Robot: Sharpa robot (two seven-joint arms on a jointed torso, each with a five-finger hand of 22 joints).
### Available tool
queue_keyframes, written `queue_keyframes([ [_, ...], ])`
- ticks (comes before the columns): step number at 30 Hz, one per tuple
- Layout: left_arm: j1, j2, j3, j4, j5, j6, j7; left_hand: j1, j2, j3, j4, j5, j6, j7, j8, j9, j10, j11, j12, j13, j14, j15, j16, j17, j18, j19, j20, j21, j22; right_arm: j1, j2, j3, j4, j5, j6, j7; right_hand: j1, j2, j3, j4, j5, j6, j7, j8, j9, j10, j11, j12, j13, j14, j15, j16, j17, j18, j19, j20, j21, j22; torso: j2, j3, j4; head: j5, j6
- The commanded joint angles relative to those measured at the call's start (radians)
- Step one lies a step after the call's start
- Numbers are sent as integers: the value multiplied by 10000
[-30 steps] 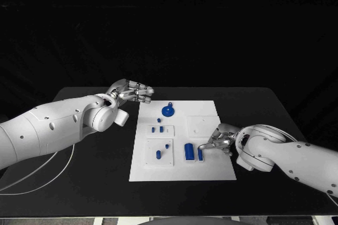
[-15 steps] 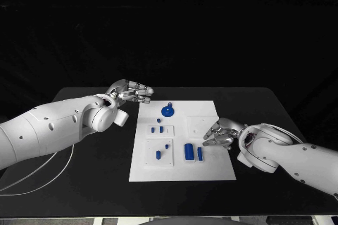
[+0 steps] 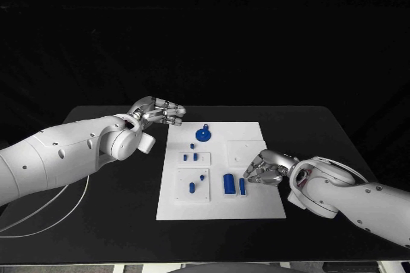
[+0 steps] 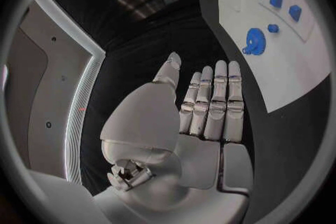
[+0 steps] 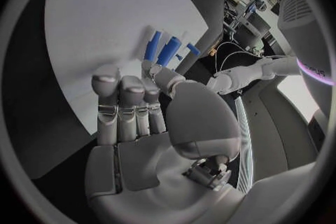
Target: Assemble the parts on the task board
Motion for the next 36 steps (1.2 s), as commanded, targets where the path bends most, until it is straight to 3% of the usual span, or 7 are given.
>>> queue_keyframes([
  [1, 6, 10, 8, 10, -78, 114, 39, 25, 35, 51, 15, 35, -82, -14, -11, 13, -79, 5, 16, 9, -46, 51, -16, 11, -89, -31, 14, 27, 11, -47, 23, 2, 10, -726, 30, 613, -93, 28, 37, -38, -8, 101, -8, 15, -8, 66, -8, 41, 6, 6, -20, 70, 19, 23, 498, -31, 33, 23, 5, 7, -4, 11, -2],
  [24, 6, 13, 8, -7, -101, 128, 24, 25, 35, 51, 15, 35, -82, -14, -11, 13, -79, 5, 16, 9, -46, 51, -16, 11, -89, -31, 14, 27, 11, -123, 179, 4, 22, -1014, -658, 508, -165, 63, 134, -101, -45, 185, -36, 19, -5, 99, -32, 70, 31, 14, -30, 153, 73, 32, 533, -48, 93, 140, 4, 10, -3, 35, -17],
  [32, 6, 11, 8, -6, -111, 134, 19, 25, 35, 51, 15, 35, -82, -14, -11, 13, -79, 5, 16, 9, -46, 51, -16, 11, -89, -31, 14, 27, 11, -123, 259, 4, -40, -1153, -517, 443, -182, 63, 144, -100, -64, 212, -40, 23, -4, 98, -33, 66, 33, 8, -30, 148, 63, 34, 534, -43, 98, 162, 9, 6, 6, -29, -18],
  [36, 6, 10, 8, -15, -113, 135, 14, 25, 35, 51, 15, 35, -82, -14, -11, 13, -79, 5, 16, 9, -46, 51, -16, 11, -89, -31, 14, 27, 11, -129, 343, 4, -109, -1247, -340, 407, -181, 60, 143, -101, -89, 225, -44, 20, -5, 100, -34, 69, 36, 7, -31, 146, 61, 32, 531, -40, 89, 164, 6, 11, -5, 20, -39],
])
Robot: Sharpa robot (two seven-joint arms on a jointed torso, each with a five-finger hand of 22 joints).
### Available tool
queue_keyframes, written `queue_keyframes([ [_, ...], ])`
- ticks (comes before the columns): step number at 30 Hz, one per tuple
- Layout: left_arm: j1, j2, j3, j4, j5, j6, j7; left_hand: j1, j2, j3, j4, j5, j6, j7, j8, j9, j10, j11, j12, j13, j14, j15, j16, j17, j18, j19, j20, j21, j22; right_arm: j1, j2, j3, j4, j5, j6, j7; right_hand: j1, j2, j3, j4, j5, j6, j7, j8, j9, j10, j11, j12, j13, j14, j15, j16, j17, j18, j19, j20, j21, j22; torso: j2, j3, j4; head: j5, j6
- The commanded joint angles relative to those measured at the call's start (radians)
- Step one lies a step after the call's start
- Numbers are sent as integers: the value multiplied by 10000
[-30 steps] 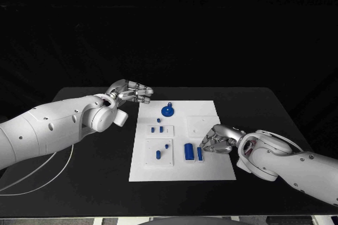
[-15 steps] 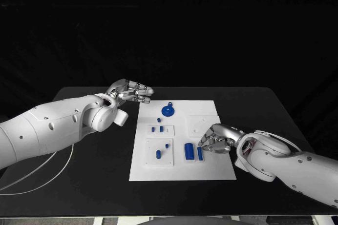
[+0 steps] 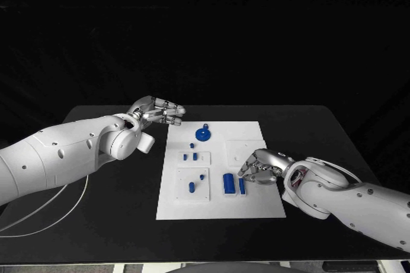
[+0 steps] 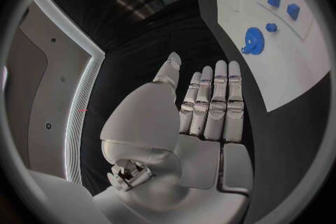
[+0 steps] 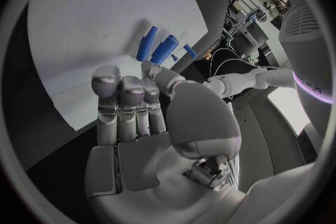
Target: Assemble the parts on the task board
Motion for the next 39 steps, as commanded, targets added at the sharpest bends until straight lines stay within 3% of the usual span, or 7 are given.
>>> queue_keyframes([
  [1, 6, 14, 8, -2, -33, 123, 45, 25, 35, 52, 16, 35, -82, -14, -11, 14, -79, 5, 16, 8, -46, 51, -16, 11, -90, -31, 14, 27, 12, -24, 70, 0, -51, -296, 231, -20, -101, -20, 47, -5, -12, 52, -1, 20, -7, 67, -3, 35, 12, 7, -31, 30, 2, 32, 531, -39, 31, 112, 1, 6, -6, 42, -24],
  [11, 6, 27, 8, -84, -103, 130, 35, 19, 33, 93, 15, 59, -88, -13, -11, 14, -88, 6, 17, 9, -52, 54, -16, 6, -89, -35, 15, 31, 21, -76, 158, -2, -106, -328, 526, -123, -111, -14, 49, -3, -26, 80, -10, 23, -6, 56, -7, 25, 13, 4, -32, 17, -13, 28, 531, -43, 3, 123, -3, 2, 1, 49, -46],
  [15, 6, 24, 8, -122, -115, 120, 32, 19, 33, 93, 15, 59, -88, -13, -11, 14, -88, 6, 17, 9, -52, 54, -16, 6, -89, -35, 15, 31, 21, -83, 156, -2, -106, -380, 697, -194, -108, -1, 55, -16, -29, 97, -14, 20, -7, 55, -12, 29, 21, 5, -34, 18, -14, 22, 530, -44, -7, 131, 0, 1, -5, -39, -46],
  [20, 6, 23, 8, -140, -122, 129, 11, 19, 33, 93, 15, 59, -88, -13, -11, 14, -88, 6, 17, 9, -52, 54, -16, 6, -89, -35, 15, 31, 21, -95, 170, -2, -129, -488, 816, -288, -107, 29, 69, -33, -179, 117, -19, 20, -6, 54, -17, 28, 26, 3, -32, 10, -23, 18, 531, -45, -31, 137, -6, 5, -12, -46, -41],
  [39, 6, 50, 8, -154, -131, 150, 6, 13, 24, 92, 21, 51, -94, -9, -12, 14, -92, 10, 17, 9, -57, 55, -16, 5, -90, -43, 17, 27, 20, -228, 341, -3, -488, -645, 554, -170, -92, 40, 181, -62, -434, 170, -30, 20, -4, 41, -24, -3, 22, 1, -43, 0, -25, 8, 538, -54, -48, 175, 5, 7, 11, -8, -90],
])
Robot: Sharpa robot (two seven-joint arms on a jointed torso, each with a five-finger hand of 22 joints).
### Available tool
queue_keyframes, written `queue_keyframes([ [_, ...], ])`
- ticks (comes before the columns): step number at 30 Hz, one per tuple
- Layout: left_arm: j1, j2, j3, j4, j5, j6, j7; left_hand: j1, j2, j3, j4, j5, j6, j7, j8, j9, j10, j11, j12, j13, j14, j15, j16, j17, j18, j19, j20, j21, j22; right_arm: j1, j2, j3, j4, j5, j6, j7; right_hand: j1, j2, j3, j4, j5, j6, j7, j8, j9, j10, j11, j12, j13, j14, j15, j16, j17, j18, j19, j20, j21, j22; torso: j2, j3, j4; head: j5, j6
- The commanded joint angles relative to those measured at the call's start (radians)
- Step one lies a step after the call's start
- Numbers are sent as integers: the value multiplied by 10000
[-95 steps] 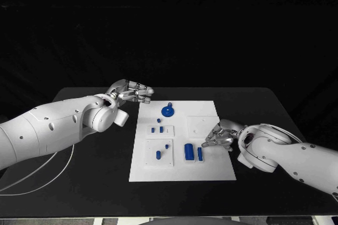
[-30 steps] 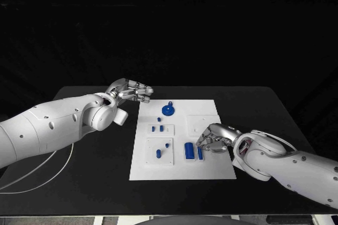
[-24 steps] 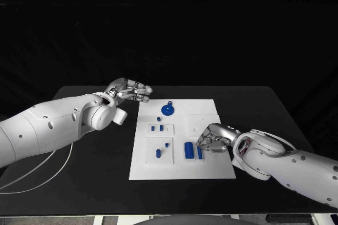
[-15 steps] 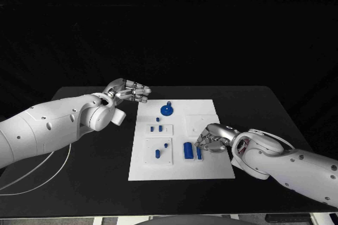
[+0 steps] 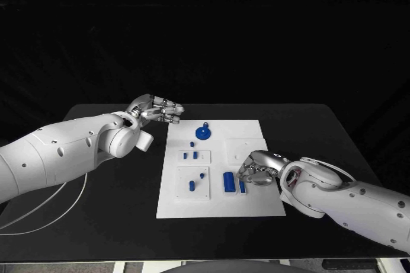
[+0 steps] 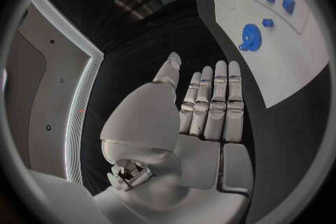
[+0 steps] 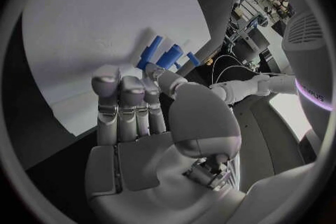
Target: Assemble the parts on the task board
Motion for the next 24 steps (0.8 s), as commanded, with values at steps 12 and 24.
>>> queue_keyframes([
  [12, 5, 29, 7, 11, -36, 142, 47, 13, 24, 54, -17, 51, -94, -9, -12, 14, -92, 10, 17, 9, -22, 19, -16, 5, -90, -43, 17, 27, 10, -176, 91, -38, -407, 562, -292, 678, -34, -5, 53, 36, -149, 48, 14, 27, 15, 28, -24, -21, 4, -10, -60, -13, 3, 0, 540, -75, 45, 210, -3, -5, -18, 51, -24],
  [24, 5, 44, 7, 7, -39, 152, 65, 3, 32, 55, 11, 40, -102, -6, -12, 14, -104, 16, 15, 8, -25, 20, -16, 5, -89, -44, 20, 25, 11, -184, 56, -4, -401, 2024, -1511, 1363, -62, 5, 54, 145, -80, -165, 62, 25, 13, -13, 10, -108, -52, -20, -68, -128, -72, -13, 536, -84, -9, 223, -6, -12, -14, -5, 27],
])
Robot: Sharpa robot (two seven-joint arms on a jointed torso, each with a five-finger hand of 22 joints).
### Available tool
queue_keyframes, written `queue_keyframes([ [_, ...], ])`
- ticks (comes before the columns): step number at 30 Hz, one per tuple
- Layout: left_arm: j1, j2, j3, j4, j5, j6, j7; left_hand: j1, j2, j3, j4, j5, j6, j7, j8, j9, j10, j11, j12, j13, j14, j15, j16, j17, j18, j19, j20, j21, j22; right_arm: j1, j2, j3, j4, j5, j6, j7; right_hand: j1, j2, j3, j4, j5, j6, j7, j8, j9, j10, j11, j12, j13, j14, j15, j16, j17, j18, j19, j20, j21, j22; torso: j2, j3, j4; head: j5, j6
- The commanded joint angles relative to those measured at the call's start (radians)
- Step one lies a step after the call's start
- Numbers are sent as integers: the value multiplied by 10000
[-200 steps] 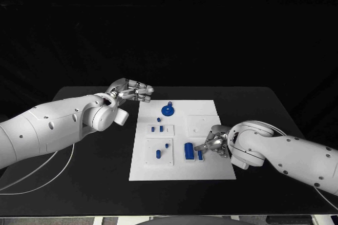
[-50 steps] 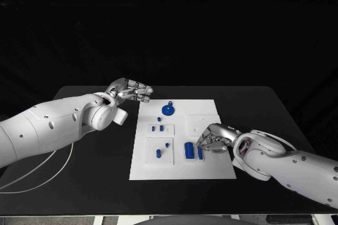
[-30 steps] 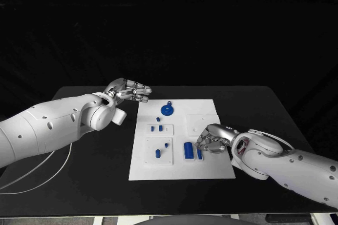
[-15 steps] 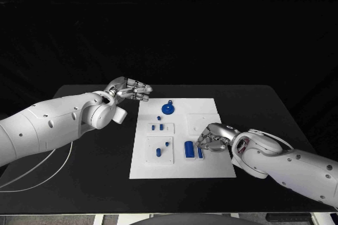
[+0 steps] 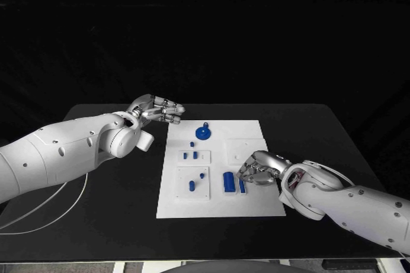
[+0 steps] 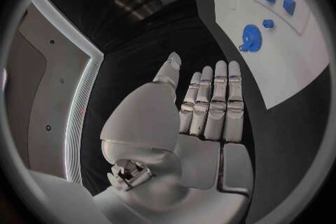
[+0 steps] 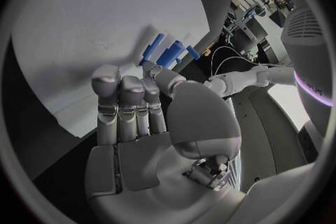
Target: Assemble the parts on the task board
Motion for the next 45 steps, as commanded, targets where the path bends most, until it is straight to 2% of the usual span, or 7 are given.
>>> queue_keyframes([
  [1, 5, 30, 8, 6, -21, 128, 82, 3, 32, 56, 11, 40, -78, 18, -12, 15, -83, -5, 15, 8, -26, 20, -16, 6, -89, -44, 20, 25, 13, -10, -18, 59, -25, 1353, -889, 653, -102, -27, -91, 114, 198, -190, 25, -21, -14, -33, 13, -65, -44, 4, -40, -52, -25, -8, 537, -84, -31, 222, -3, -5, 3, -26, 27],
  [40, -6, 1159, 30, -2161, 2669, -877, 1486, 61, 294, 115, -130, 95, 80, -175, -12, -2, -684, 26, -22, 0, -670, 143, -51, -191, 29, -244, 215, -77, -36, 1095, 2777, 1874, -6340, 10853, 806, 3800, 11, 902, -5360, 1176, 2501, -2143, 611, -25, -34, -2804, 1703, -9439, -11500, -3499, 2182, -9349, -9463, 639, -4627, 2650, -6622, -12413, -397, -46, -125, 150, 1844],
  [41, -2, 1090, 19, -2089, 2190, -866, 1120, -3980, -144, 605, 437, -1384, -3001, -1420, -666, -641, -3939, -1220, -618, -586, -4031, -1055, -656, -912, -538, -3356, -891, -903, -957, 1086, 2735, 1856, -6283, 10248, 40, 3342, -3638, 449, -5500, 2576, -1704, -5186, -710, -646, -653, -5921, 214, -10025, -12077, -6790, 845, -9959, -10065, -759, -7605, 1015, -7418, -13074, -362, -67, -137, 104, 1753],
  [42, -10, 1084, 23, -2070, 2191, -882, 1125, -4133, -144, 605, 437, -1384, -3142, -1420, -666, -641, -4094, -1220, -618, -586, -4213, -1055, -656, -912, -538, -3525, -891, -903, -957, 1089, 2729, 1848, -6264, 10259, 26, 3349, -3775, 449, -5500, 2576, -1704, -5340, -710, -646, -653, -6074, 214, -10025, -12077, -6944, 845, -9959, -10065, -759, -14648, 1015, -7418, -13074, -371, -62, -132, 101, 1752],
  [43, -24, 1073, 31, -2031, 2195, -915, 1136, -4421, -144, 605, 437, -1384, -10228, -1420, -666, -641, -4324, -1220, -618, -586, -4454, -1055, -656, -912, -538, -3754, -891, -903, -957, 1095, 2717, 1830, -6226, 10280, -1, 3364, -4058, 449, -5500, 2576, -1704, -12373, -710, -646, -653, -13223, 214, -10025, -12077, -7194, 845, -9959, -10065, -759, -14648, 1015, -7418, -13074, -391, -54, -122, 95, 1750],
  [44, -46, 1055, 45, -1971, 2200, -966, 1152, -4736, -144, 605, 437, -1384, -10228, -1420, -666, -641, -11555, -1220, -618, -586, -4712, -1055, -656, -912, -538, -10756, -891, -903, -957, 1104, 2699, 1802, -6165, 10313, -44, 3386, -4345, 449, -5500, 2576, -1704, -12373, -710, -646, -653, -13223, 214, -10025, -12077, -7441, 845, -9959, -10065, -759, -14648, 1015, -7418, -13074, -421, -41, -108, 85, 1747],
  [45, -93, 1019, 73, -1846, 2210, -1073, 1186, -5253, -144, 605, 437, -1384, -10228, -1420, -666, -641, -11555, -1220, -618, -586, -11988, -1055, -656, -912, -538, -10756, -891, -903, -957, 1123, 2661, 1745, -6040, 10382, -133, 3434, -4816, 449, -5500, 2576, -1704, -12373, -710, -646, -653, -13223, 214, -10025, -12077, -14462, 845, -9959, -10065, -759, -14648, 1015, -7418, -13074, -483, -14, -77, 66, 1739],
])
